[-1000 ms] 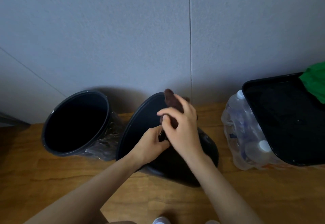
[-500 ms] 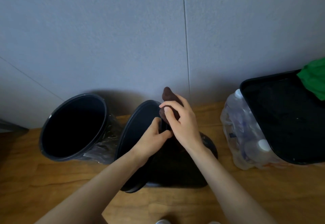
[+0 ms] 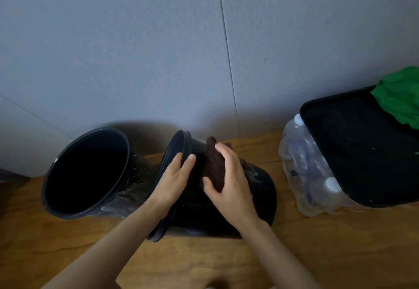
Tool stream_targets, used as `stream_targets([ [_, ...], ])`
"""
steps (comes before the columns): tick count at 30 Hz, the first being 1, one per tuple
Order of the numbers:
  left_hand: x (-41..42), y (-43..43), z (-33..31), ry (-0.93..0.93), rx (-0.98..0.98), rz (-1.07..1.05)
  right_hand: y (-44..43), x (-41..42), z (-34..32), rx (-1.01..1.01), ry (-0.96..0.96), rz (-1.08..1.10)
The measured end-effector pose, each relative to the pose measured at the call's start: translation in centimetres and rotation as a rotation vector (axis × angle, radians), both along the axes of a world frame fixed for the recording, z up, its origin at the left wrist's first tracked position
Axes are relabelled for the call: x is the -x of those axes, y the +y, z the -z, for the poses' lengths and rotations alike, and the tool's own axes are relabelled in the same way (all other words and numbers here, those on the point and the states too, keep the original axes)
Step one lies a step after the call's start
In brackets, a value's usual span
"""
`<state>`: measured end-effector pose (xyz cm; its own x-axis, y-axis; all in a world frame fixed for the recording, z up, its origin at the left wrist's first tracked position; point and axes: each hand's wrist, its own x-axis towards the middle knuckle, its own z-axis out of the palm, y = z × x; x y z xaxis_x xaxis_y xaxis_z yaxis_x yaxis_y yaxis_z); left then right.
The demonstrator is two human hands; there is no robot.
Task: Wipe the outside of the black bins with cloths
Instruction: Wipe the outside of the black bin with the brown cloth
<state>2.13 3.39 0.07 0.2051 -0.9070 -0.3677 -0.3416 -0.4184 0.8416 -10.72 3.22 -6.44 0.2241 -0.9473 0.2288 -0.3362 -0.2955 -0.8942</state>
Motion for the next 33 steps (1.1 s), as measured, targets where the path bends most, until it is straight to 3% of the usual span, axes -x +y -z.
stream_targets([
  [5,0.2,-0.1,0.7,-0.051,0.053,-0.016,-0.8,-0.8,-0.5,-0.011,0.236,-0.051],
  [9,0.1,-0.3,0.6,-0.089,0.070,0.006,-1.5,-0.4,0.4,-0.013,0.261,-0.026],
  [15,-1.3,-0.3,0.7,-0.126,0.031,0.002,-3.7,6.0,6.1,-0.333,0.405,0.073],
  [18,-1.0,-0.4,0.7,-0.139,0.037,0.017,-3.6,7.6,7.5,-0.389,0.444,0.096],
  [23,-1.1,-0.2,0.6,-0.151,0.031,0.053,-1.7,5.3,5.5,-0.307,0.390,0.146],
  [29,0.2,-0.1,0.7,-0.160,0.091,0.103,-0.3,-1.6,-0.5,0.027,0.243,0.062],
  [33,0.0,-0.4,0.4,-0.130,0.075,0.095,-1.0,0.3,1.4,-0.015,0.267,0.010],
])
